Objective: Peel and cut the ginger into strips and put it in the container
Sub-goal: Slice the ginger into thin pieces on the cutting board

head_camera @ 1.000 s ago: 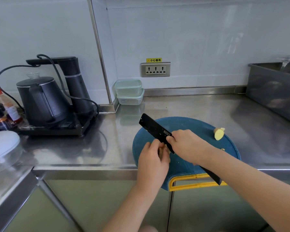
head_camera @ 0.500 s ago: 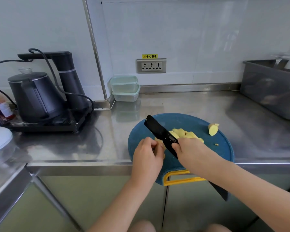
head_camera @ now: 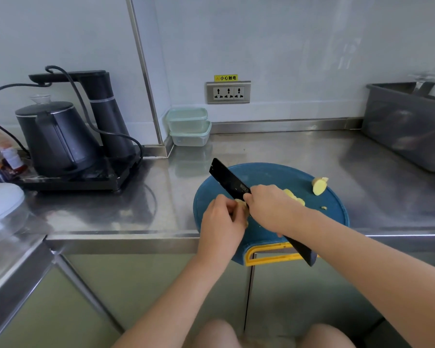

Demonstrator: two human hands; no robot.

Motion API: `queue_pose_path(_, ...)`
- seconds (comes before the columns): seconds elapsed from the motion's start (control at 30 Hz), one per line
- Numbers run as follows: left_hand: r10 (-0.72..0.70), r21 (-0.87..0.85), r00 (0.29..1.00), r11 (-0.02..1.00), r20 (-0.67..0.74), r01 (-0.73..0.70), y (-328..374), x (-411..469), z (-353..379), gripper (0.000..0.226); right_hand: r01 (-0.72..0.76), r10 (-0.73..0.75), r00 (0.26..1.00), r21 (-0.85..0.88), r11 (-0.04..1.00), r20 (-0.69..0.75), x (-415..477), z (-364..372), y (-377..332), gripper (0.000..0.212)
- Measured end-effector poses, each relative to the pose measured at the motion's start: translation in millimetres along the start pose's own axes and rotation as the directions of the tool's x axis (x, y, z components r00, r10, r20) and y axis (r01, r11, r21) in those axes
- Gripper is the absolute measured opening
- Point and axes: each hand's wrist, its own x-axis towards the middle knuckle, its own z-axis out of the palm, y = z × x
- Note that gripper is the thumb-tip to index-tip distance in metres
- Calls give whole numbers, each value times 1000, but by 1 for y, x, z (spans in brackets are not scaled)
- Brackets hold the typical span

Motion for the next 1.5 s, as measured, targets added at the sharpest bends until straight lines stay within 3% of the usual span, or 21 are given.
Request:
queue_pose_path(0.4,33,28,999,999,-9,-32,-2,-1,2,13,-114,107,993,155,981,51,-16,4,6,27)
queue_pose_path(0.53,36,16,999,999,-25,-36,-4,0,4,13,-70,71,997,238,969,4,12,5,0,26)
queue_pose_path(0.67,44,18,999,999,-25,-44,-5,0,6,11,-159,133,986,308,938,102,29,0,0,26)
queue_pose_path(0.77,38,20,999,999,-13,-37,-5,1,6,12,-126,96,984,206,970,153,27,-3,-5,28)
queue_pose_path(0.87,24,7,1000,1000,-1,-24,-4,0,3,14,-75,57,995,227,971,83,14,0,0,21)
queue_pose_path(0.93,16,-14,1000,1000,-3,-16,-3,-1,2,15,-50,39,998,244,969,50,6,6,11,28)
queue_pose_path(1.07,28,2,999,1000,-25,-28,-2,-6,7,16,-90,79,995,242,966,52,-12,9,16,32)
queue_pose_path(1.13,38,8,998,999,-56,-37,-2,-7,10,18,-90,73,990,146,985,120,-7,12,14,34)
queue_pose_path(1.27,39,-17,997,999,-67,-41,-2,-7,11,18,-33,27,999,140,990,46,15,9,5,32)
queue_pose_path(1.4,72,-20,996,997,-59,-73,-6,-7,11,13,-87,73,992,140,986,105,24,3,2,25)
queue_pose_path(1.5,73,-32,996,997,-56,-75,-8,-5,10,15,-95,87,991,72,993,103,24,5,3,31)
